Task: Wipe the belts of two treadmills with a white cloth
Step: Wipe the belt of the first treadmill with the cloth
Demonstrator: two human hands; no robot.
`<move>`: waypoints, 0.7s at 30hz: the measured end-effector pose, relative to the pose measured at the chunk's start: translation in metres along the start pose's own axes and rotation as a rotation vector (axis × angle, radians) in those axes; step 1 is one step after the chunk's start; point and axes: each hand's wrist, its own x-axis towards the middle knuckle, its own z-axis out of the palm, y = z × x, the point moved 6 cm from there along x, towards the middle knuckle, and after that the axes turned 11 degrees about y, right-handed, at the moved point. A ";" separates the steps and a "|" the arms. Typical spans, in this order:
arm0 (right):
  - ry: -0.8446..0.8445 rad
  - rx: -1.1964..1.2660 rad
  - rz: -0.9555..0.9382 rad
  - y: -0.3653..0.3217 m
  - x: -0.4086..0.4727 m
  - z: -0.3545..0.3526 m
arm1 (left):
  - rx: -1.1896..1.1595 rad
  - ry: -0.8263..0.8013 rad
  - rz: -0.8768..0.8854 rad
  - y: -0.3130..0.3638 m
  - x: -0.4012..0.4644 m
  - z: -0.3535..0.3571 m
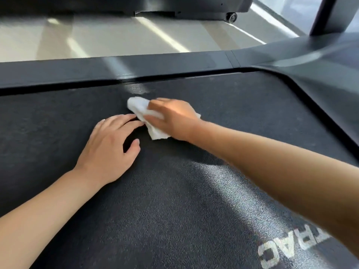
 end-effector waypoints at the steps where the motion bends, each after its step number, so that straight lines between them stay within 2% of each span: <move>1: -0.005 -0.035 -0.042 0.012 -0.003 -0.006 | -0.007 0.004 -0.001 0.000 0.000 0.000; 3: 0.070 -0.194 0.107 0.080 -0.004 -0.025 | -0.006 0.014 -0.004 0.000 0.001 0.001; 6: 0.223 -0.350 0.649 0.215 -0.026 -0.069 | 0.014 0.035 -0.021 0.003 0.001 0.001; 8: 0.294 -0.343 0.836 0.250 -0.032 -0.077 | 0.027 0.043 -0.019 0.004 0.001 0.000; 9: 0.313 -0.325 0.848 0.247 -0.026 -0.073 | 0.029 0.045 -0.011 0.004 0.002 0.000; 11: 0.296 -0.268 0.780 0.210 -0.003 -0.058 | 0.027 0.039 -0.010 0.005 0.003 0.000; 17: 0.105 -0.063 0.234 0.050 0.049 -0.001 | 0.008 0.048 -0.032 0.007 0.002 -0.004; 19: 0.058 0.040 0.082 0.037 0.038 0.002 | 0.006 0.049 -0.031 0.006 0.001 -0.004; 21: 0.075 -0.024 0.169 0.075 0.019 -0.015 | 0.002 0.058 -0.030 0.005 0.000 -0.003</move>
